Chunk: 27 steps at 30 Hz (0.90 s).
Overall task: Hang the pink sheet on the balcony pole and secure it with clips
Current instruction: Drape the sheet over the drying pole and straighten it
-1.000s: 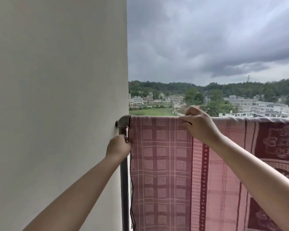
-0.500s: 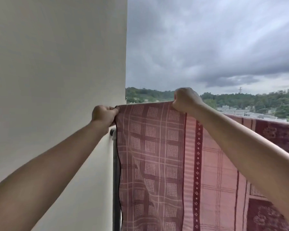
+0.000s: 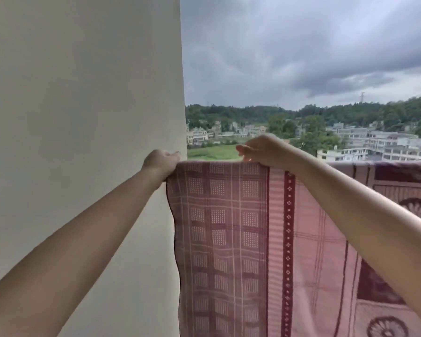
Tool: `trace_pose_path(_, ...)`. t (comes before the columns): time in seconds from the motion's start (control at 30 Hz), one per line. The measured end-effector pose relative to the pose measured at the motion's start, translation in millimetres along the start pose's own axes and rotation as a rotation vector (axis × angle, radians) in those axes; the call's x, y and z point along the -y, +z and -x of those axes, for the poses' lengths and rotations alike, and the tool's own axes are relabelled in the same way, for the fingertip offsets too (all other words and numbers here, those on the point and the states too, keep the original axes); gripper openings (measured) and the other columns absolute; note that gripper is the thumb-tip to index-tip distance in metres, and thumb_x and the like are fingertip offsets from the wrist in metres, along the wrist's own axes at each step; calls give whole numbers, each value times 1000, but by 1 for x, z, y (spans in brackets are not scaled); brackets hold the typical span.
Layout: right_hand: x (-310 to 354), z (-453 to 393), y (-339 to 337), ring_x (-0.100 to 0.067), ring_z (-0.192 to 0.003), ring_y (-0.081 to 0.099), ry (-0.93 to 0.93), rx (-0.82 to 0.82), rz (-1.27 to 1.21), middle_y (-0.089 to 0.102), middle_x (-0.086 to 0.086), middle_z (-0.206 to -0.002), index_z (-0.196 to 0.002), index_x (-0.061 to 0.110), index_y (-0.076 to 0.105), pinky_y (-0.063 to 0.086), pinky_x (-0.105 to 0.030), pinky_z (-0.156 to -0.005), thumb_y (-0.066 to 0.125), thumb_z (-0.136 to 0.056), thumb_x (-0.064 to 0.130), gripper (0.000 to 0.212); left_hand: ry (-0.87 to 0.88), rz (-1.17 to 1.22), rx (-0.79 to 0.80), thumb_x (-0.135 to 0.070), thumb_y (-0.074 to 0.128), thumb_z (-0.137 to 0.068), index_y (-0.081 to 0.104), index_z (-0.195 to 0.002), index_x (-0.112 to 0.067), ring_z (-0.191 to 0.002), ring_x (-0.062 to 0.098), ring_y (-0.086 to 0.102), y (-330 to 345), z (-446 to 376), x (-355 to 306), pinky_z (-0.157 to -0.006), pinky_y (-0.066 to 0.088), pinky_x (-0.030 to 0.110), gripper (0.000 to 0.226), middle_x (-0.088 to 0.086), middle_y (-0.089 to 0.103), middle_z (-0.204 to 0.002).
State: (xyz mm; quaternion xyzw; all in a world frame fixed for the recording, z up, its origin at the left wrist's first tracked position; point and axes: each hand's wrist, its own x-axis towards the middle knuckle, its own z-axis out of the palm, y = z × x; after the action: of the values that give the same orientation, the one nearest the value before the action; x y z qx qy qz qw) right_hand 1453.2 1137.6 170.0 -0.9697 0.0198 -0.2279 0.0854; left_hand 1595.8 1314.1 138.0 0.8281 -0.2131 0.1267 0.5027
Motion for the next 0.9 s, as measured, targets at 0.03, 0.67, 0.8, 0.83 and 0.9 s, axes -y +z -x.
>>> trace_pose_path(0.03,2,6,3,-31,-95,63,-51,-76,47,66,-22,-105,-102,-3,61,47,-31,-82,39,-93,31,42,-21,107,-35,-28,53,-87,61,-75,-3,-93,37,63,-3,11,7,-82,53,42,29,26,63,-94)
trace_pose_path(0.67,35,-1,21,-21,-72,49,77,-580,328,55,-8,-76,-73,4,54,48,-35,-79,38,-87,-3,23,182,-42,-359,-18,47,-91,61,-89,9,-90,41,58,-29,26,-1,-73,43,39,31,31,64,-97)
trace_pose_path(0.8,39,-46,17,-26,-86,60,214,-476,270,64,-17,-101,-99,-2,57,47,-28,-71,41,-88,0,19,141,-187,-394,-20,46,-92,59,-99,8,-102,42,56,-39,-3,-13,-81,44,41,31,30,62,-107)
trace_pose_path(0.83,37,-52,19,-26,-84,60,218,-376,269,64,-18,-102,-99,-2,57,46,-28,-68,43,-88,2,19,105,-235,-360,-19,48,-91,58,-104,7,-106,41,56,-38,-7,-11,-85,45,42,31,29,61,-111)
trace_pose_path(0.9,33,-51,24,-25,-81,58,207,-108,205,64,-18,-103,-95,-3,59,43,-27,-67,43,-92,17,25,9,-267,-292,-13,50,-88,54,-112,5,-113,39,53,-31,-3,-4,-92,43,41,30,26,59,-120)
